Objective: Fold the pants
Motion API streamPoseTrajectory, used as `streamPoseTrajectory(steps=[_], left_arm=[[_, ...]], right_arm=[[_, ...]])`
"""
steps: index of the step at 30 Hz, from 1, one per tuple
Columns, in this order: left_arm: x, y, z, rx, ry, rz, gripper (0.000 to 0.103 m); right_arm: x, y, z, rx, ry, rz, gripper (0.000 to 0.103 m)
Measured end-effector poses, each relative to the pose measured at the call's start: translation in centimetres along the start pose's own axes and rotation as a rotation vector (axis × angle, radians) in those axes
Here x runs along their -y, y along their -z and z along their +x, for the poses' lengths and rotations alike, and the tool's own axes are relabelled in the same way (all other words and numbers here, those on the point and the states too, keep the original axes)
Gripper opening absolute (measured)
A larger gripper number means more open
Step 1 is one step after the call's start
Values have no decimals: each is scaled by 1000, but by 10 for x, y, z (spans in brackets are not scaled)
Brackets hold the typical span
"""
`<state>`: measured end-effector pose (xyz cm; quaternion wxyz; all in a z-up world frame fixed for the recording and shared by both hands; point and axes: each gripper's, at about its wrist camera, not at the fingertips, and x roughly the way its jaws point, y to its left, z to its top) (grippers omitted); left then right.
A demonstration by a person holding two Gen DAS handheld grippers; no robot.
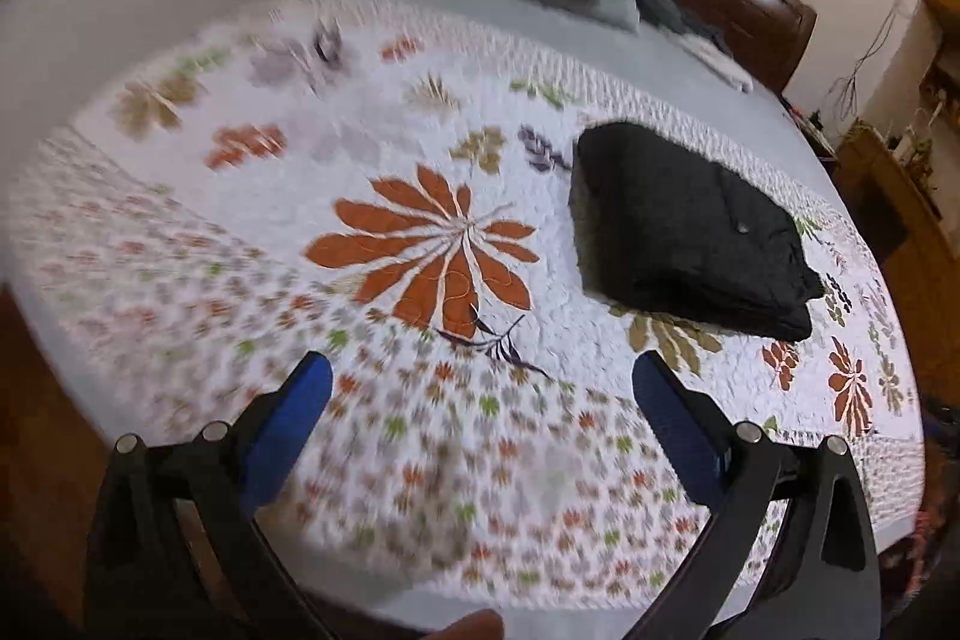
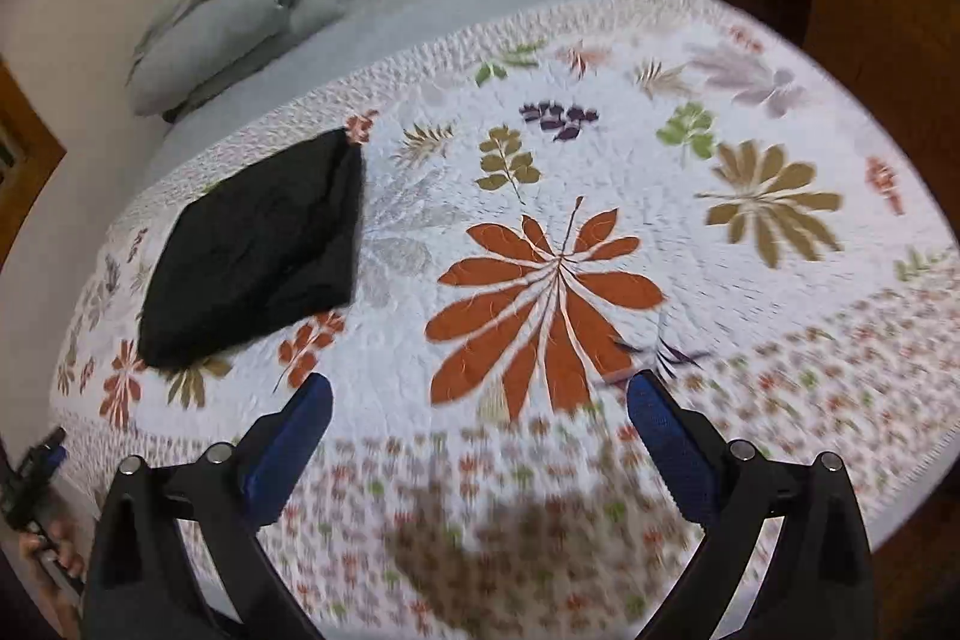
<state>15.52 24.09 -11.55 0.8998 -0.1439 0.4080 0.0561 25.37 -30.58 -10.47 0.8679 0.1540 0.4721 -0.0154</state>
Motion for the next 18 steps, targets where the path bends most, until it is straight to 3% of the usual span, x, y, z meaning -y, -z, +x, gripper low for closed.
streamPoseTrajectory(steps=[4,7,13,18], left_arm=[[36,23,-61,80,-28,61,100],[66,38,-105,122,-34,121,100],[112,70,-182,177,20,194,100],[138,93,-228,219,8,233,100]], right_arm=[[-12,41,-55,77,-9,-21,99],[-28,67,-90,146,39,-84,99],[-55,106,-155,222,-21,-159,99],[-77,126,-203,241,-88,-204,99]])
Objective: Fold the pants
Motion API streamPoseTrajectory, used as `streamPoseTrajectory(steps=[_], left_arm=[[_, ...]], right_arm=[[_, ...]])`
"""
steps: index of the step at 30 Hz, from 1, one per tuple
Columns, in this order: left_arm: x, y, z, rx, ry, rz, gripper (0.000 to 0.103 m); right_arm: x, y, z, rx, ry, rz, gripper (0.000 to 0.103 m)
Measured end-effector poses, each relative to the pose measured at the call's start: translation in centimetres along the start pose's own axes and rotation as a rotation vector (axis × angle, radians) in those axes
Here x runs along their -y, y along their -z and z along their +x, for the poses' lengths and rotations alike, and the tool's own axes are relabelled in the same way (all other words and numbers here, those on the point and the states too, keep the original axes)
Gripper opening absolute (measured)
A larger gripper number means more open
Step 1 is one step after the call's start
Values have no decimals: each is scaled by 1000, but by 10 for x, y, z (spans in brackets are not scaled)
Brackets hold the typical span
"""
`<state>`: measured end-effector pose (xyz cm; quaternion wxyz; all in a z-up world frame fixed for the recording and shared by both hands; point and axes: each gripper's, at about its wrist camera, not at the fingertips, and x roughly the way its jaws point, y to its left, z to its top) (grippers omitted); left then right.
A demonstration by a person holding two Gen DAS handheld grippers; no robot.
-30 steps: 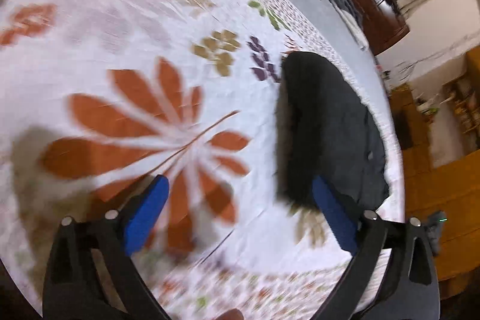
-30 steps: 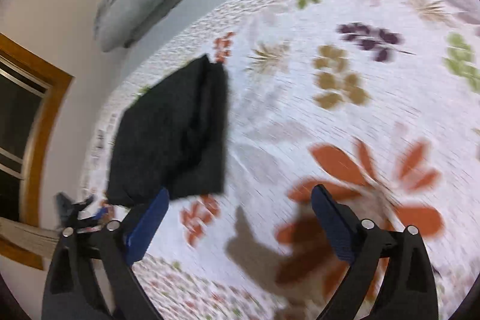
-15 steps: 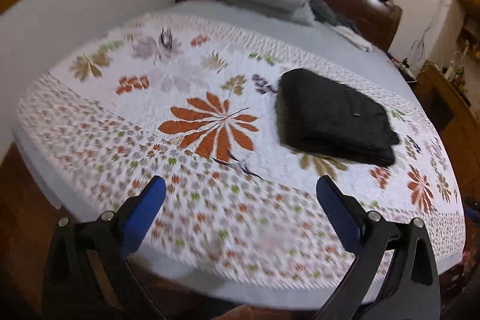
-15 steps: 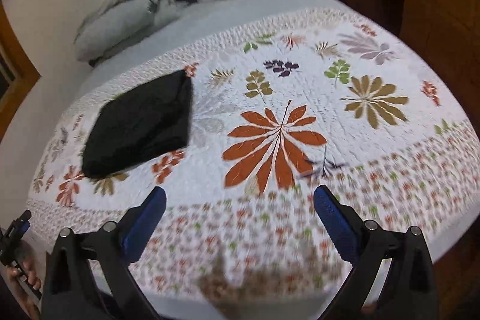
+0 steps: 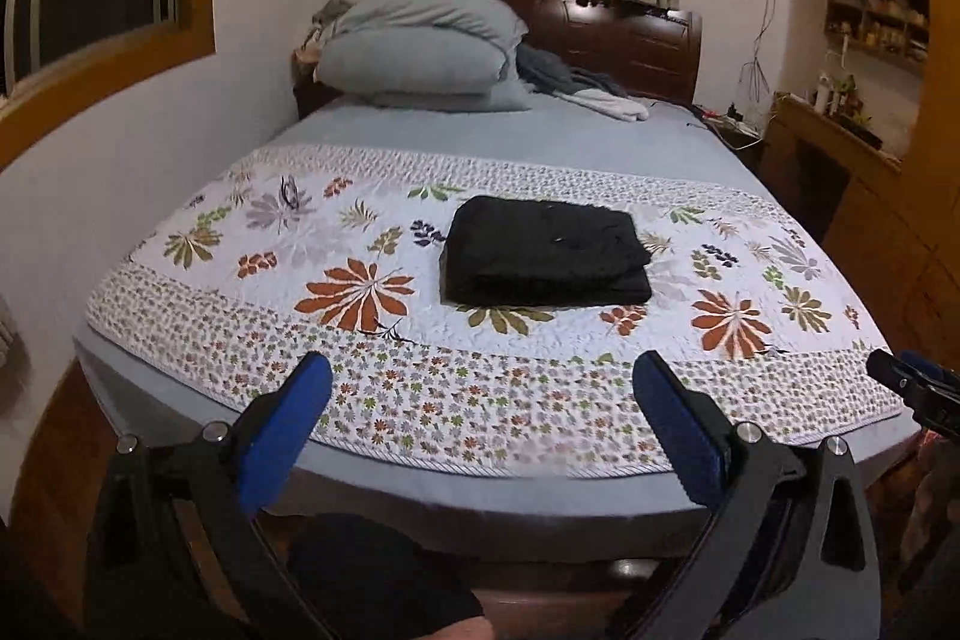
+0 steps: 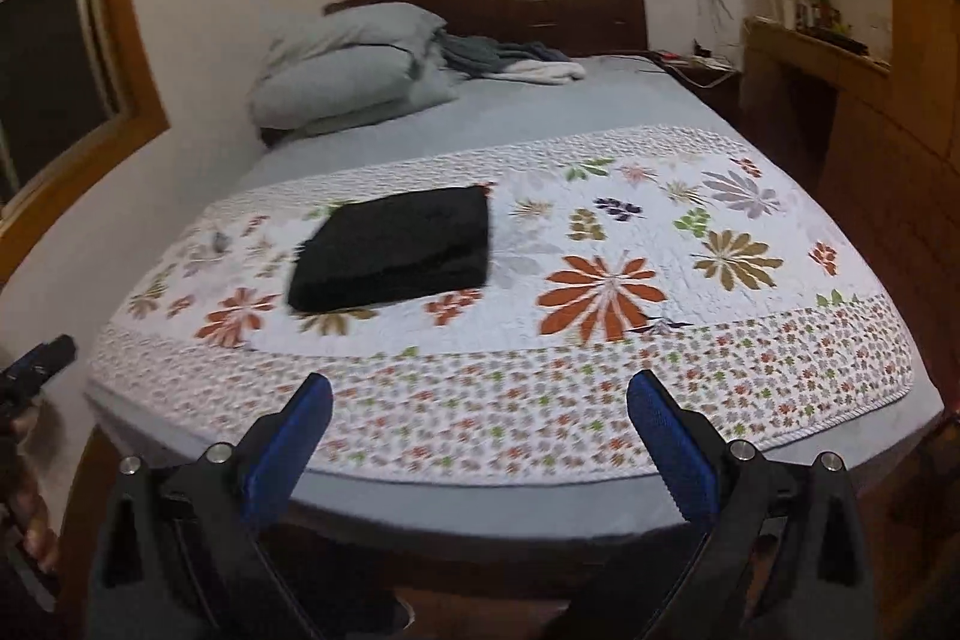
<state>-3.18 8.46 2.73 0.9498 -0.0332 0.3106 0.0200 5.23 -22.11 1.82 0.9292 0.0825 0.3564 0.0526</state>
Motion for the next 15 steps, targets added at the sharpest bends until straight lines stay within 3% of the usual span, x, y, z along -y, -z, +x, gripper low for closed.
streamPoseTrajectory(steps=[7,15], left_arm=[[20,7,-44,50,-8,15,100],[33,20,-67,71,-6,31,100]], right_arm=[[-42,0,-54,41,-54,-102,99],[-74,9,-96,107,-84,-162,99]])
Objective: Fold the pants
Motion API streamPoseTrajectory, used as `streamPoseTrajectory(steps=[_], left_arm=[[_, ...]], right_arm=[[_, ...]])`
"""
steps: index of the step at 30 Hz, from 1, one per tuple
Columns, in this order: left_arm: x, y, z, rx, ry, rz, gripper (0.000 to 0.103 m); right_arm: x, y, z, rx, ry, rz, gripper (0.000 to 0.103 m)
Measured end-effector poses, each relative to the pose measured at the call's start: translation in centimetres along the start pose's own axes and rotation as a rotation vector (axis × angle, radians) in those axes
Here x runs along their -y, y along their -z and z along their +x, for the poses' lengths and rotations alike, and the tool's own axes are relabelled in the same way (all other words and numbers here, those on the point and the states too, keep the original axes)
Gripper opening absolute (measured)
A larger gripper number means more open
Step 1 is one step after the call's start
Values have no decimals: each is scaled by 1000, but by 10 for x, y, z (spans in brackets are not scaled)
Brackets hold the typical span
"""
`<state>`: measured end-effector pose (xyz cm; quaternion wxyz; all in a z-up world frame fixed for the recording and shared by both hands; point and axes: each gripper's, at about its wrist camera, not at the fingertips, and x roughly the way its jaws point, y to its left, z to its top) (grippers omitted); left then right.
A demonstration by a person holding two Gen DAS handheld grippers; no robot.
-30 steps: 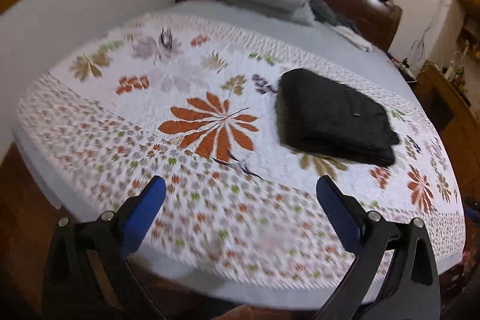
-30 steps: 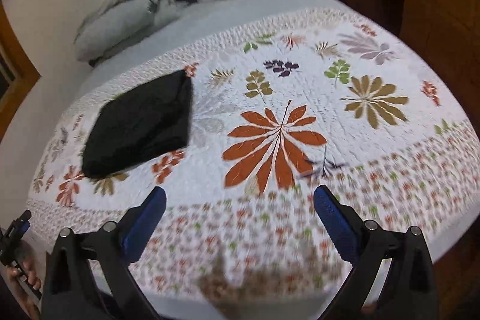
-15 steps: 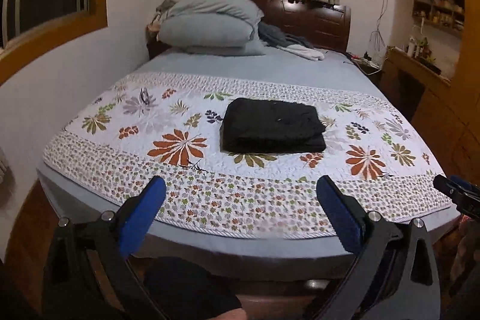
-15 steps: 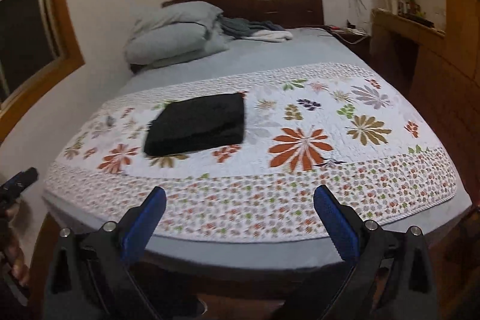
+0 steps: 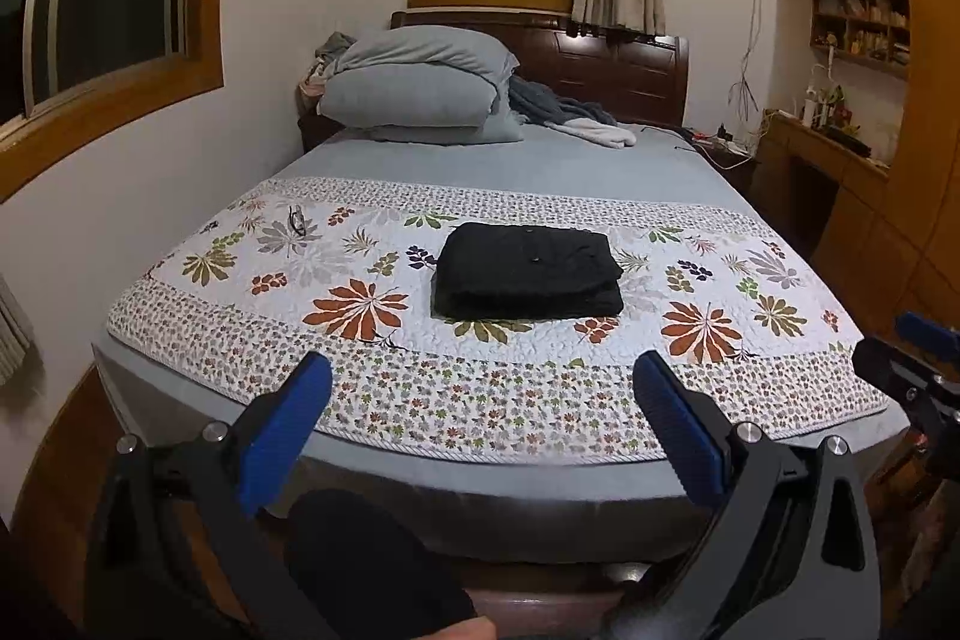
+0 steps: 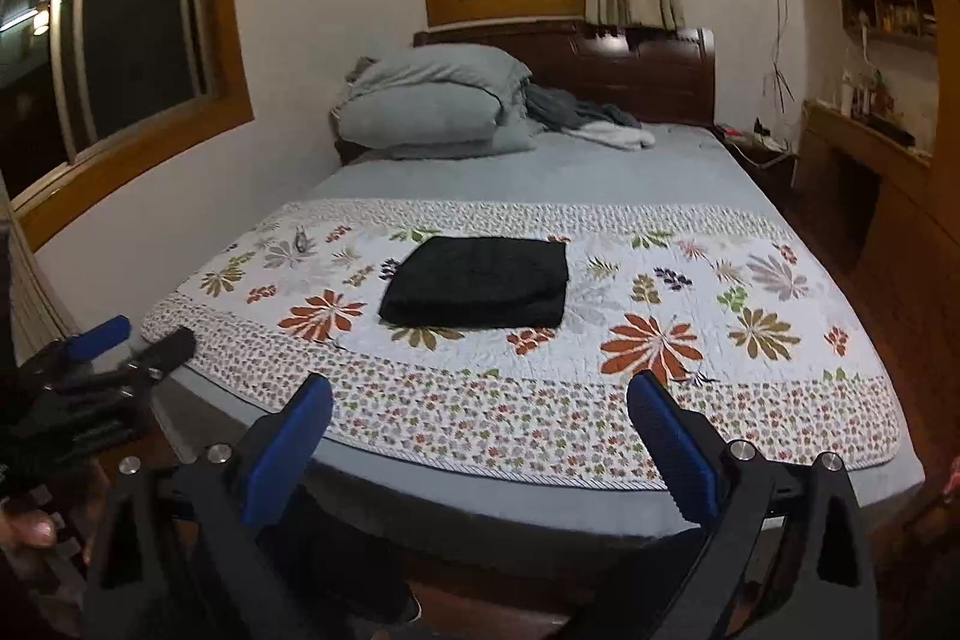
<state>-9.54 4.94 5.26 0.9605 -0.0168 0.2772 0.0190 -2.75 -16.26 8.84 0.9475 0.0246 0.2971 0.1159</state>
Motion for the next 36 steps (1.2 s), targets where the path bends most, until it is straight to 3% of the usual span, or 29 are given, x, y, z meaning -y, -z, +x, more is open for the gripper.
streamPoseTrajectory(steps=[6,12,22,36], left_arm=[[3,10,9,-34,27,1,100],[1,15,18,-35,-15,19,100],[-4,16,48,-78,-33,26,100],[-5,12,74,-94,-29,10,100]], right_arm=[[-14,7,1,-6,-8,-17,99],[-18,12,12,-25,-3,-24,99],[-12,20,61,-96,7,-20,99],[-13,22,90,-117,-9,-18,99]])
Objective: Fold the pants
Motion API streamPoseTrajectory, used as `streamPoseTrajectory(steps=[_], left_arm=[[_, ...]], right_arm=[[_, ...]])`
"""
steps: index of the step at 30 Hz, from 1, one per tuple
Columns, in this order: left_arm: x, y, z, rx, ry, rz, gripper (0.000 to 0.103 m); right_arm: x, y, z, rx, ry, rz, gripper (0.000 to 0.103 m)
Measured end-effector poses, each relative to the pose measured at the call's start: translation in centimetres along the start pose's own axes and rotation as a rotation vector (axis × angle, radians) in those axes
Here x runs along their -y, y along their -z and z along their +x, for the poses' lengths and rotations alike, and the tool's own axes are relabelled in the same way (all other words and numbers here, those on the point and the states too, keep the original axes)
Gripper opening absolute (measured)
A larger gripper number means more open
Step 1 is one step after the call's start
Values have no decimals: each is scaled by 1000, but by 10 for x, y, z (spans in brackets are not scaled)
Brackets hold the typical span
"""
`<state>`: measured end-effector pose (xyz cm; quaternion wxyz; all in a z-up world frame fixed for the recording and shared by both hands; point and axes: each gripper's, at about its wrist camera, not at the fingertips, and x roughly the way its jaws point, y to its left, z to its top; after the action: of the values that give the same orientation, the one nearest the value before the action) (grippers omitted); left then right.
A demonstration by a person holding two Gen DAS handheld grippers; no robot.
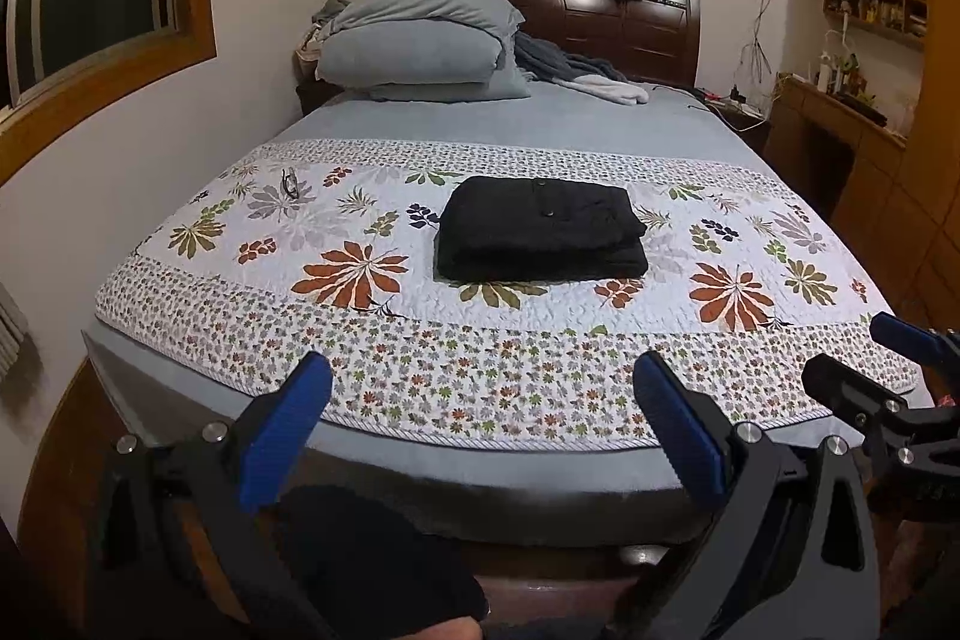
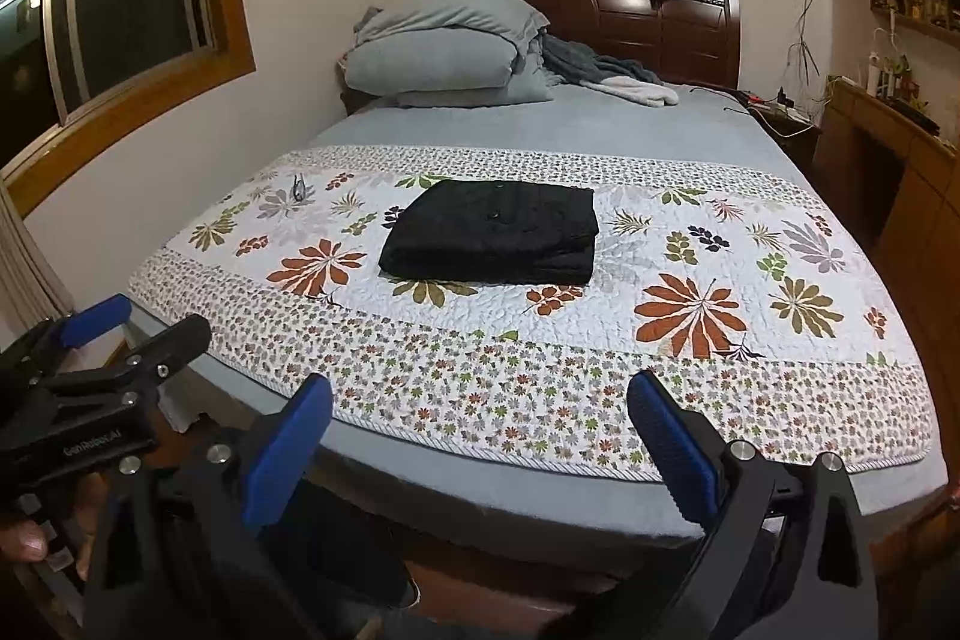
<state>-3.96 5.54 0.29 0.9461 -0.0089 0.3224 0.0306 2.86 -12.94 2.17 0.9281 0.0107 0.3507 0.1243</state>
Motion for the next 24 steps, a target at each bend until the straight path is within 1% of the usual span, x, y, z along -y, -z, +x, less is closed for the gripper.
streamPoseTrajectory(steps=[10,24], left_arm=[[3,-6,11,5,-6,16,100],[12,-6,12,3,8,27,100]], right_arm=[[2,-6,12,-4,-8,-1,99],[11,-5,11,0,-1,10,99]])
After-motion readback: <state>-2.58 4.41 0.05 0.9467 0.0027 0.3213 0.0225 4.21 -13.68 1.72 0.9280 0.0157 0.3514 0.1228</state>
